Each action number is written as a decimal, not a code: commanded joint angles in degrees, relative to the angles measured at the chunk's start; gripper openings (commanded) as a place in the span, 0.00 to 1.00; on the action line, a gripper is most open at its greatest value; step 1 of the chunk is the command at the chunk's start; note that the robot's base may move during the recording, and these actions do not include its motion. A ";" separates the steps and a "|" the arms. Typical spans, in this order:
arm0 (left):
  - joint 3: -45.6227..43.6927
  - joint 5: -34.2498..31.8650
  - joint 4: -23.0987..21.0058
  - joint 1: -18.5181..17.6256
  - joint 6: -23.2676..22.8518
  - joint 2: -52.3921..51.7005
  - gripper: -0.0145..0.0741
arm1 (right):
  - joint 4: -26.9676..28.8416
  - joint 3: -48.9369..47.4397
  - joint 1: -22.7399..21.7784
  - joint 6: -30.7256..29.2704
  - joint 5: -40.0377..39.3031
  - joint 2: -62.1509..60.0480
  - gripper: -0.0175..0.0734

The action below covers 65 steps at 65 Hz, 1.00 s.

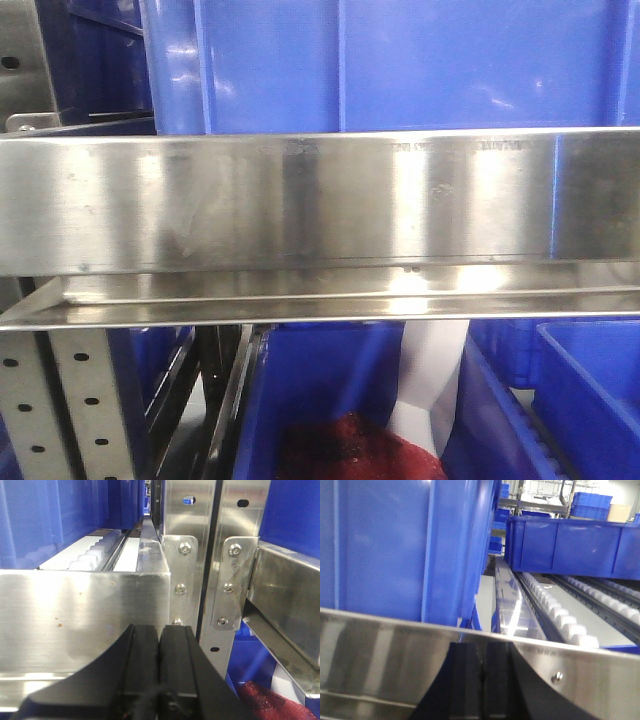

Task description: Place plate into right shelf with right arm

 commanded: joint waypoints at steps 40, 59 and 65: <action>0.46 -4.92 -0.23 0.08 -0.19 -0.30 0.11 | -0.69 0.34 -0.31 7.46 -4.68 -0.70 0.26; 0.46 -4.92 -0.23 0.08 -0.19 -0.30 0.11 | -1.59 0.34 -0.31 7.99 -4.68 -0.70 0.26; 0.46 -4.92 -0.23 0.08 -0.19 -0.30 0.11 | -1.58 0.34 -0.31 8.11 -4.68 -0.70 0.26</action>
